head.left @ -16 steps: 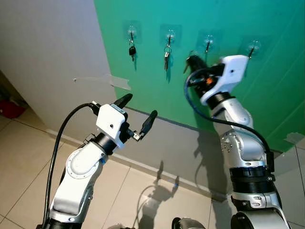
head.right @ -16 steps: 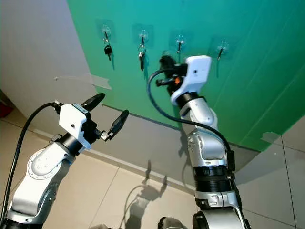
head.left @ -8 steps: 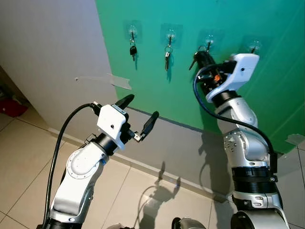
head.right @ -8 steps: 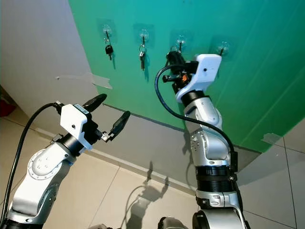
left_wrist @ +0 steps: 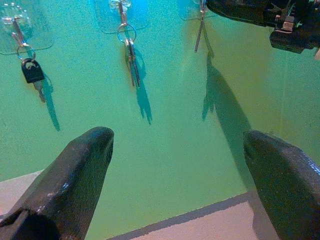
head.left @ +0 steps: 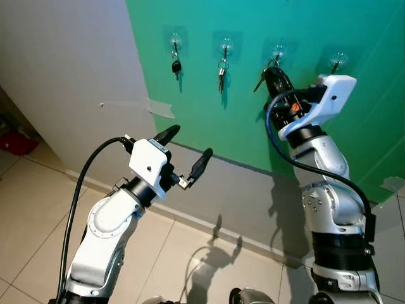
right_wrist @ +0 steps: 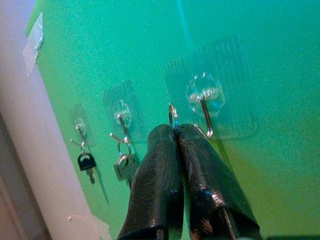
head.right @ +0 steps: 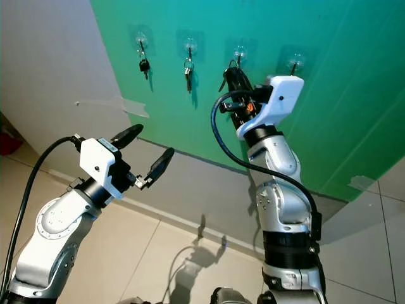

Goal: Hang keys on a hook

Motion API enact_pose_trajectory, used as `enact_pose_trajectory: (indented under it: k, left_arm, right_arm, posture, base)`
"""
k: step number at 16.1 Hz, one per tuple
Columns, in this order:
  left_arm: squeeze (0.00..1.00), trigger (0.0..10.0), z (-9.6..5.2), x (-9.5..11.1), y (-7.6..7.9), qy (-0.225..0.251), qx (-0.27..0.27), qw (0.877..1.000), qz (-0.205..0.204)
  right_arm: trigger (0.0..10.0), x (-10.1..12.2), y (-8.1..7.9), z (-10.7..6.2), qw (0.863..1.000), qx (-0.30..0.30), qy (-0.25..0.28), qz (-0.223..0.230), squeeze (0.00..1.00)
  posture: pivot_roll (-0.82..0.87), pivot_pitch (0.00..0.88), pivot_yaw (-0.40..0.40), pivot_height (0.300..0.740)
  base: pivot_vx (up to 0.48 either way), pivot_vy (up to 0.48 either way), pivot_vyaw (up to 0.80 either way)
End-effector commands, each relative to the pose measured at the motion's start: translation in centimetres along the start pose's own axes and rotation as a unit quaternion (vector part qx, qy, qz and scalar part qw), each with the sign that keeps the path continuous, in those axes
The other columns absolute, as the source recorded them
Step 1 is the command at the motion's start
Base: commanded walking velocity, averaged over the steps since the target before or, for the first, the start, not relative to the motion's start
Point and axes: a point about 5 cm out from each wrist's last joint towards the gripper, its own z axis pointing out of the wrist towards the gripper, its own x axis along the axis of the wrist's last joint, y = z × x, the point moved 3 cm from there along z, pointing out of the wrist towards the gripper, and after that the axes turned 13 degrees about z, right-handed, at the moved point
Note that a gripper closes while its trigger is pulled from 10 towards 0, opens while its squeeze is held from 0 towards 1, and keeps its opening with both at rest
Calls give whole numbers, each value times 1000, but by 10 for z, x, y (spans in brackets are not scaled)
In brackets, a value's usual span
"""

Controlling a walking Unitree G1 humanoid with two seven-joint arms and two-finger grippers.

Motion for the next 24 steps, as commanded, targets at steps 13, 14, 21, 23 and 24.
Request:
enact_pose_trajectory:
  k: [13, 14, 21, 23, 24]
  left_arm:
    - [0, 10000, 0, 5, 5, 10, -18, 1000, -4]
    - [0, 10000, 0, 5, 5, 12, -21, 1000, -6]
    - [0, 10000, 1, 6, 4, 14, -22, 1000, -3]
    - [0, 10000, 1, 6, 5, 14, -23, 1000, -3]
    - [0, 10000, 1, 6, 5, 14, -24, 1000, -4]
  right_arm:
    - [10000, -4, -10, -4, 1000, 18, -20, 15, 0]
    - [10000, -4, -9, -1, 1000, 15, -20, 16, 0]
    - [10000, -3, 3, 12, 999, -22, -13, 28, 0]
    - [10000, -3, 9, 12, 999, -35, -12, 37, 0]
    - [10000, -3, 10, 11, 998, -39, -11, 41, 0]
  posture:
    - [-78, 75, 47, 740]
    - [-77, 76, 47, 740]
    - [-72, 71, 46, 740]
    - [-72, 70, 47, 740]
    - [-75, 69, 50, 740]
  base:
    - [0, 0, 0]
    - [0, 0, 0]
    - [0, 0, 0]
    - [0, 0, 0]
    - [0, 0, 0]
